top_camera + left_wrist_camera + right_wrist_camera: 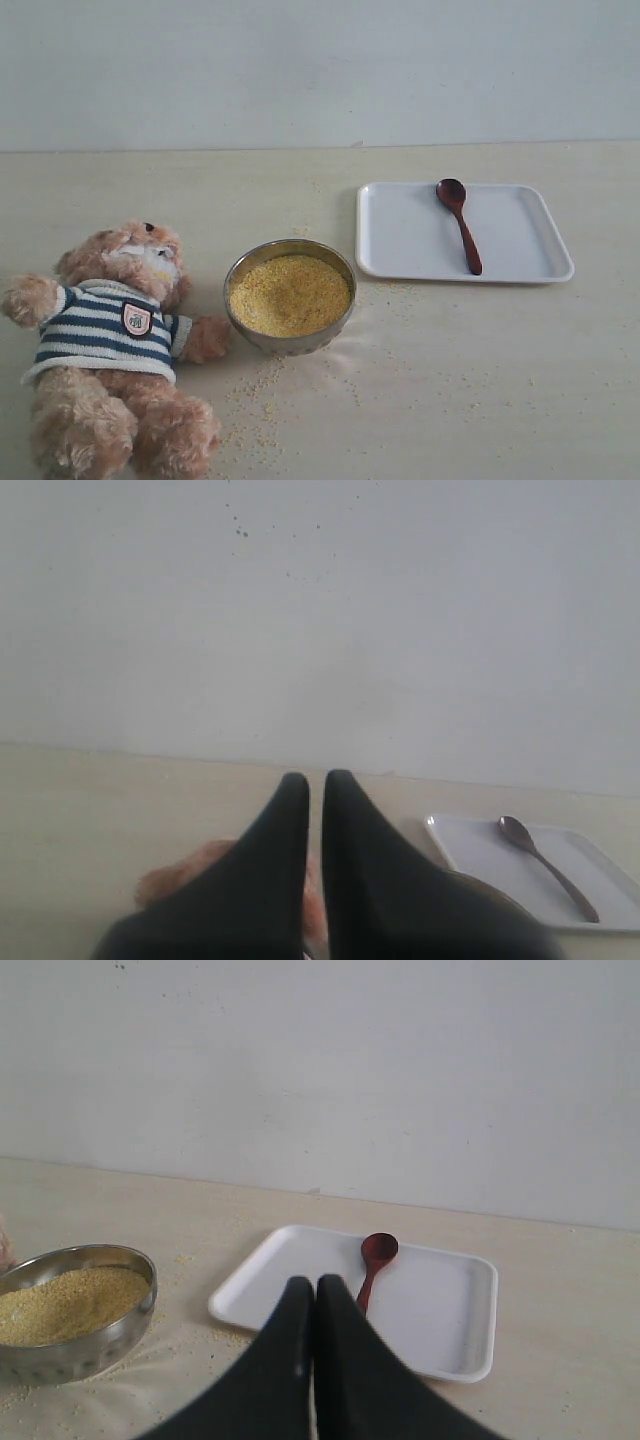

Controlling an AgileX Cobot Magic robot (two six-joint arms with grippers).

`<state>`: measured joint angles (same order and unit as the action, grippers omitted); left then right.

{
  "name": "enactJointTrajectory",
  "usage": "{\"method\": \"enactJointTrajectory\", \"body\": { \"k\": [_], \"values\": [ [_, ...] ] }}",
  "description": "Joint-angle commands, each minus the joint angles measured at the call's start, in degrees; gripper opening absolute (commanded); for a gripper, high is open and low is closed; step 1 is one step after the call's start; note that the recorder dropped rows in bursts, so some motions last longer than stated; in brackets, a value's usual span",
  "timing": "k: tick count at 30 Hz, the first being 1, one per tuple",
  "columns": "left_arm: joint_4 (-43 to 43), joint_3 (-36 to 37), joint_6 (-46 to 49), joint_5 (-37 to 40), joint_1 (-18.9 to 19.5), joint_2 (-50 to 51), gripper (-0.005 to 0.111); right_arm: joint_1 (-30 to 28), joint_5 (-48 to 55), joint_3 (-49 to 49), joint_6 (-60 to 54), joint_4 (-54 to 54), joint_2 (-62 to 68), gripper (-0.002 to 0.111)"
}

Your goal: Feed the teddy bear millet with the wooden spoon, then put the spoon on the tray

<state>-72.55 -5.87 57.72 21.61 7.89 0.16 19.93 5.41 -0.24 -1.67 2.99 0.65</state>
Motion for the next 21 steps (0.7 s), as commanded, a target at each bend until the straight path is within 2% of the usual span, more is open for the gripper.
{"method": "enactJointTrajectory", "body": {
  "k": [1,4,6,7,9,15,18,21],
  "values": [
    [-1.97,0.21,-0.5,0.66,-0.35,-0.16,0.005,-0.07,-0.18,0.24,-0.12,-0.06,-0.02,0.0],
    [0.14,0.21,-1.81,0.51,-0.35,-0.16,0.005,-0.07,-0.18,0.24,-0.12,-0.06,-0.02,0.0],
    [7.66,0.21,-9.51,0.41,-0.35,-0.16,0.005,-0.07,-0.18,0.24,-0.12,-0.06,-0.02,0.0],
    [15.83,0.21,-18.58,0.41,-0.46,-0.16,0.005,-0.07,-0.18,0.24,-0.12,-0.06,-0.02,0.0],
    [22.26,0.21,-25.65,0.26,-0.46,-0.16,0.005,-0.07,-0.18,0.24,-0.12,-0.06,-0.02,0.0],
    [34.13,0.63,-36.55,-0.79,-0.46,-0.16,0.005,-0.07,-0.18,0.24,-0.12,-0.06,-0.02,0.0],
    [41.38,2.04,-45.39,-4.86,-0.46,-0.16,0.005,-0.07,-0.18,0.24,-0.12,-0.06,-0.02,0.0],
    [45.24,3.47,-49.67,-8.37,-0.6,-0.16,0.005,-0.07,-0.18,0.24,-0.12,-0.06,-0.02,0.0]
  ]
}}
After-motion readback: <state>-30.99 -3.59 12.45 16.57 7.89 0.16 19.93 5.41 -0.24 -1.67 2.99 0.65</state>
